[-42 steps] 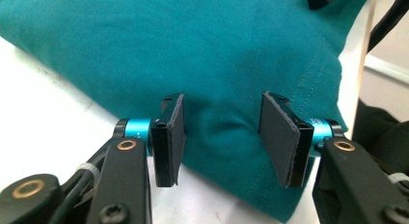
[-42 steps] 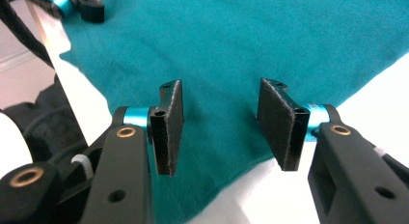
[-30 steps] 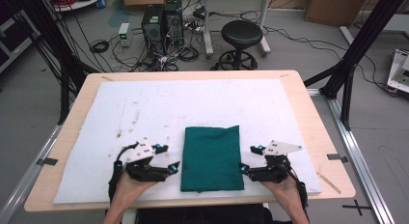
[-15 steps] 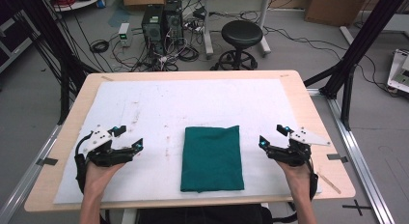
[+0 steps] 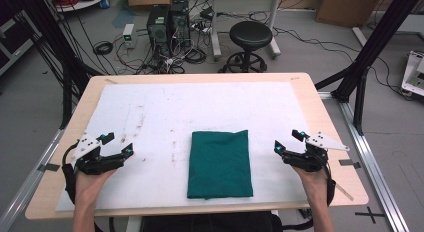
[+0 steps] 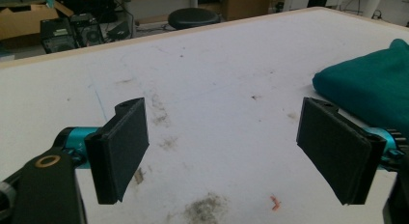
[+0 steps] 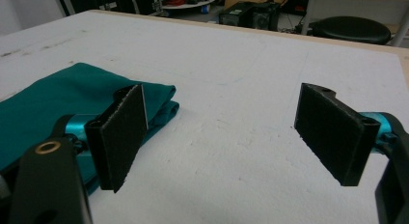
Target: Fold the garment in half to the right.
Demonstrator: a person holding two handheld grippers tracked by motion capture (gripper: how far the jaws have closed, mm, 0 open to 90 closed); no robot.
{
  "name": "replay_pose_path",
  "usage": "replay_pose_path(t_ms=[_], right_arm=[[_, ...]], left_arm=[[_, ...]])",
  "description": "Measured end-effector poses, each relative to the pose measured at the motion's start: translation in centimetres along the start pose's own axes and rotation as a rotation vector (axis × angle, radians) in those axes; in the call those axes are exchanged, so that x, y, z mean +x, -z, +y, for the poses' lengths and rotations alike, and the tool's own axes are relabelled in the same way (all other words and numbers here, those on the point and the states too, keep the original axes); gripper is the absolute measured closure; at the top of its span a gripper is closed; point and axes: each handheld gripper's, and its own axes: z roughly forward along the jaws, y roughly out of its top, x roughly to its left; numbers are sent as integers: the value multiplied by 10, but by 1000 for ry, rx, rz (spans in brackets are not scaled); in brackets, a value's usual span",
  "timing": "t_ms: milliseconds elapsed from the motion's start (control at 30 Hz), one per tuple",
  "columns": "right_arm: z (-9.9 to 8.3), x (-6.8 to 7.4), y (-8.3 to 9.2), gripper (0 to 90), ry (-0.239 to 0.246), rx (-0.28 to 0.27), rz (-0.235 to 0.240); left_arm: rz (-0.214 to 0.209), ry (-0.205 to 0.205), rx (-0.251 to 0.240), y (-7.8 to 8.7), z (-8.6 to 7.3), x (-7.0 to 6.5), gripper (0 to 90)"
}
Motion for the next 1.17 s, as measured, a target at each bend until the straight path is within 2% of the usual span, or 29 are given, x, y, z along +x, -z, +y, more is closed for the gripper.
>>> replay_pose_path(t_ms=[367, 500, 1167], right_arm=[[2, 5, 4, 190, 11, -5, 2], [1, 7, 2, 190, 17, 0, 10], [0, 7, -2, 189, 23, 12, 27]], left_arm=[[-7, 3, 1, 2, -1, 0, 186], [-18, -8, 5, 1, 0, -2, 186], [-21, -12, 22, -2, -2, -1, 186]])
